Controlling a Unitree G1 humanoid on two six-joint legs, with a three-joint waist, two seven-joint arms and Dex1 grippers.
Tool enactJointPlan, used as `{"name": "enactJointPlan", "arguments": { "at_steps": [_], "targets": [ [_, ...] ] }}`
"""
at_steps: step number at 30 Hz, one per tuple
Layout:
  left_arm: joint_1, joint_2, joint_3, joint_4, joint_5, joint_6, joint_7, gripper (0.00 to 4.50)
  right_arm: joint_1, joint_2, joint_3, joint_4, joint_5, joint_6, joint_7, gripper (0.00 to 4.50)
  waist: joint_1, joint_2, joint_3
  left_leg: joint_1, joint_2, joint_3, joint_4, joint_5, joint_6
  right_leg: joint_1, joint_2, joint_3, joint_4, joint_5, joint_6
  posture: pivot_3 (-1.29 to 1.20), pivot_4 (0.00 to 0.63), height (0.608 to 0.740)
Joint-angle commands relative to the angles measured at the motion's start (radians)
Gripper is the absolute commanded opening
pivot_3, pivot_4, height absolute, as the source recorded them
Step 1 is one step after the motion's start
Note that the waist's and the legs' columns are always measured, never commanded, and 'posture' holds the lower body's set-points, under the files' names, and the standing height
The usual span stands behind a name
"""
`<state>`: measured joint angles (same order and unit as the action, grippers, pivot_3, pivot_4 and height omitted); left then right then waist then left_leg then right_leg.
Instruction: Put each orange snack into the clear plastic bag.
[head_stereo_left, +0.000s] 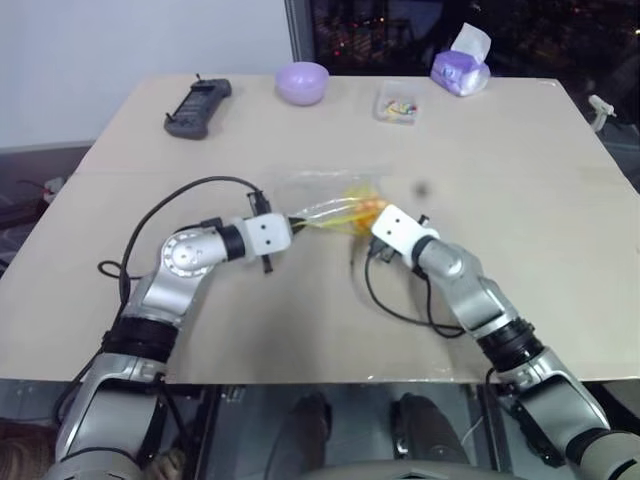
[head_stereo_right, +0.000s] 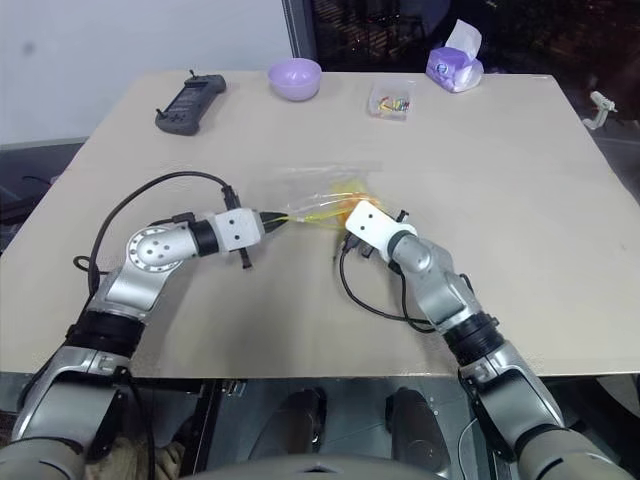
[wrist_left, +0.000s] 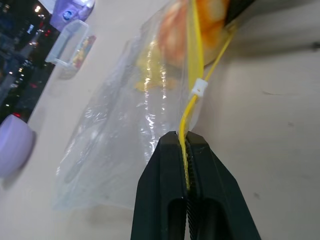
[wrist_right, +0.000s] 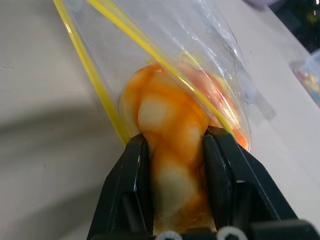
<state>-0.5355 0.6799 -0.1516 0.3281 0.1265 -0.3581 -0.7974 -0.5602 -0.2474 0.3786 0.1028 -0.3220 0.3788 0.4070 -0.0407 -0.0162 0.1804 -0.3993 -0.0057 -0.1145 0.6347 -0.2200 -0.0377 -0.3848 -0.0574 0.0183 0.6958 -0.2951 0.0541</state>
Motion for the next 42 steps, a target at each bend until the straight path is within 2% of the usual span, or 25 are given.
{"name": "enactJointPlan", "arguments": {
  "at_steps": [1,6,11,15,19,22,25,27,32,36,39,42],
  "targets": [
    [-0.016,-0.001,0.027,-0.013,-0.004,-0.003,0.032,0.00,0.027,0.045,-0.117,-0.049,0.094,0.106,-0.003,1.46,-0.001,0.000,0.000,0.000,0.000,0.000,0.000,0.000,0.000,0.000,0.000,0.000,0.000,0.000,0.000,0.00,0.150,0.718],
    [-0.007,-0.017,0.025,-0.033,-0.027,-0.019,0.024,0.00,0.014,0.125,-0.160,-0.039,0.175,0.152,-0.012,1.46,-0.003,0.000,0.000,0.000,0.000,0.000,0.000,0.000,0.000,0.000,0.000,0.000,0.000,0.000,0.000,0.00,0.150,0.718],
    [0.032,-0.043,0.041,-0.153,-0.178,-0.003,-0.058,0.00,-0.037,0.224,-0.254,0.104,0.272,0.140,-0.062,1.46,-0.007,0.000,0.000,0.001,0.001,0.000,0.000,0.000,0.000,0.000,0.000,0.000,0.000,0.000,0.000,0.00,0.150,0.718],
    [0.053,-0.047,0.059,-0.231,-0.262,0.071,-0.097,0.00,-0.072,0.251,-0.304,0.135,0.322,0.142,-0.077,1.46,-0.009,0.000,0.000,0.001,0.001,0.001,0.000,0.000,0.000,0.000,0.001,0.001,0.001,0.000,0.000,0.00,0.150,0.718],
    [0.053,-0.047,0.068,-0.245,-0.274,0.155,-0.091,0.00,-0.084,0.237,-0.293,0.121,0.325,0.105,-0.067,1.46,-0.010,0.000,0.000,0.001,0.001,0.001,0.000,0.000,0.000,0.000,0.001,0.001,0.001,0.000,0.000,0.00,0.150,0.718],
    [0.055,-0.056,0.073,-0.250,-0.280,0.201,-0.078,0.00,-0.086,0.225,-0.274,0.102,0.317,0.072,-0.059,2.20,-0.012,0.000,0.000,0.001,0.001,0.001,0.000,0.000,0.000,0.000,0.001,0.001,0.000,0.000,0.000,0.00,0.150,0.718],
    [0.060,-0.068,0.085,-0.252,-0.298,0.252,-0.068,0.00,-0.088,0.199,-0.229,0.069,0.279,0.010,-0.061,3.75,-0.014,0.000,0.000,0.000,0.001,0.001,0.000,0.000,0.000,0.000,0.001,0.001,0.000,0.000,0.000,0.00,0.150,0.718],
    [0.062,-0.071,0.094,-0.236,-0.308,0.294,-0.062,0.00,-0.091,0.157,-0.177,0.046,0.217,-0.055,-0.065,4.44,-0.015,0.001,0.000,0.000,0.001,0.001,0.000,0.000,0.000,-0.001,0.001,0.001,0.000,0.000,0.000,0.00,0.150,0.718],
    [0.048,-0.100,0.137,-0.205,-0.360,0.400,-0.039,0.00,-0.071,0.080,-0.121,-0.040,0.175,-0.107,-0.020,4.44,-0.017,0.001,0.000,0.000,0.001,0.001,0.000,0.000,0.000,-0.001,0.001,0.001,0.000,0.000,0.000,0.00,0.150,0.718],
    [0.011,-0.133,0.205,-0.189,-0.456,0.521,-0.028,0.00,-0.044,0.020,-0.150,-0.195,0.239,-0.042,0.074,4.44,-0.016,0.000,0.001,0.000,0.001,0.000,0.000,0.000,0.000,-0.001,0.001,0.001,0.000,0.000,0.000,0.00,0.150,0.718],
    [-0.008,-0.155,0.244,-0.210,-0.537,0.604,-0.037,0.00,-0.058,-0.007,-0.173,-0.258,0.289,0.086,0.119,4.44,-0.016,0.000,0.000,-0.001,0.001,0.000,0.000,0.000,0.000,-0.001,0.001,0.000,-0.001,0.000,0.000,0.00,0.150,0.718],
    [-0.010,-0.164,0.233,-0.237,-0.540,0.579,-0.070,0.00,-0.084,0.030,-0.222,-0.277,0.387,0.293,0.133,4.44,-0.018,0.000,0.000,-0.001,0.001,0.000,0.000,0.000,0.000,-0.001,0.001,0.000,-0.001,0.000,0.000,0.00,0.150,0.718]
  ]
}}
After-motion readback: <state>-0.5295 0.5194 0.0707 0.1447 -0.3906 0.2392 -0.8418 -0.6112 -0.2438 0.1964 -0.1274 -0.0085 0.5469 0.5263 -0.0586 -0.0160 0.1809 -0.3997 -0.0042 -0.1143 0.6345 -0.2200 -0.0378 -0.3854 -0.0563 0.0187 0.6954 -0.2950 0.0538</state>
